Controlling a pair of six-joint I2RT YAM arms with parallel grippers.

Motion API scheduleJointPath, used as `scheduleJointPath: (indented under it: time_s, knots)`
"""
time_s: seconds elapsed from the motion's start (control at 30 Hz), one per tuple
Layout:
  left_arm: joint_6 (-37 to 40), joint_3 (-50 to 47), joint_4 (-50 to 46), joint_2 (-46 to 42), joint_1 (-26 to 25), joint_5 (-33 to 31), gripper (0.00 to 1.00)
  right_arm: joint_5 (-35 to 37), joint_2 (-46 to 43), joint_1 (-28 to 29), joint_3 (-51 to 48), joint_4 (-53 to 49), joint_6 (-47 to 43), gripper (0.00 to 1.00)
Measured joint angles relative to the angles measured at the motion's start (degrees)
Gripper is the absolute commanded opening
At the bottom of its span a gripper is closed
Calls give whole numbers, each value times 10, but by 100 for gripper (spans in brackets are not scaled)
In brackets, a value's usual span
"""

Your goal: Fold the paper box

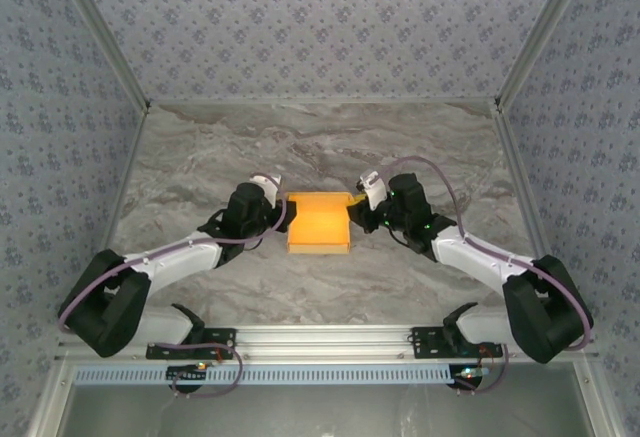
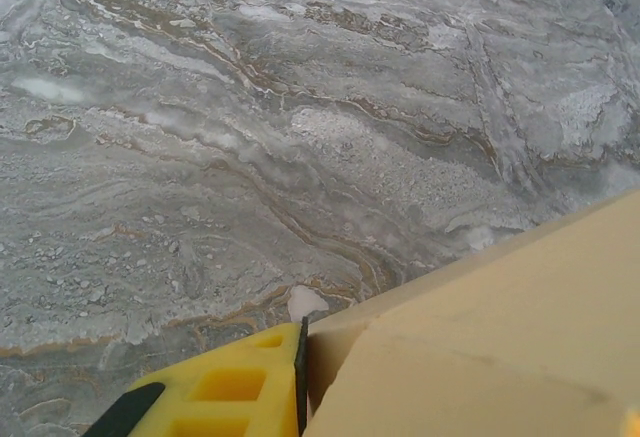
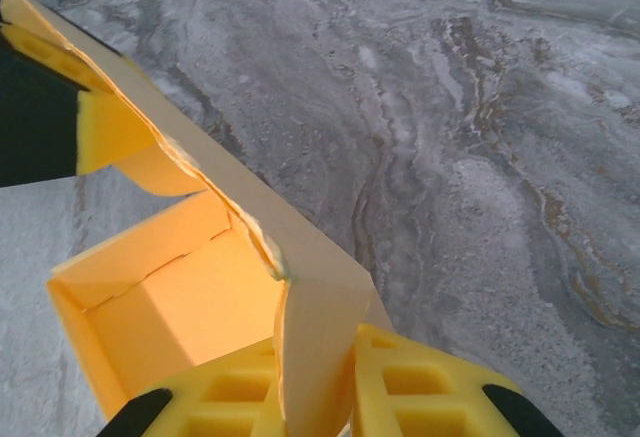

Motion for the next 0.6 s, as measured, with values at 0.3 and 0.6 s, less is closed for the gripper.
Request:
scheduleJointPath:
  time_s: [0.3,0.6]
  knots:
    - [-37,0,0,0,-2,-29,18,59,14,33,0,29,6,16]
    - [-79,16,-30,0,-23,-73,19,79,6,48,-14,44,3,18]
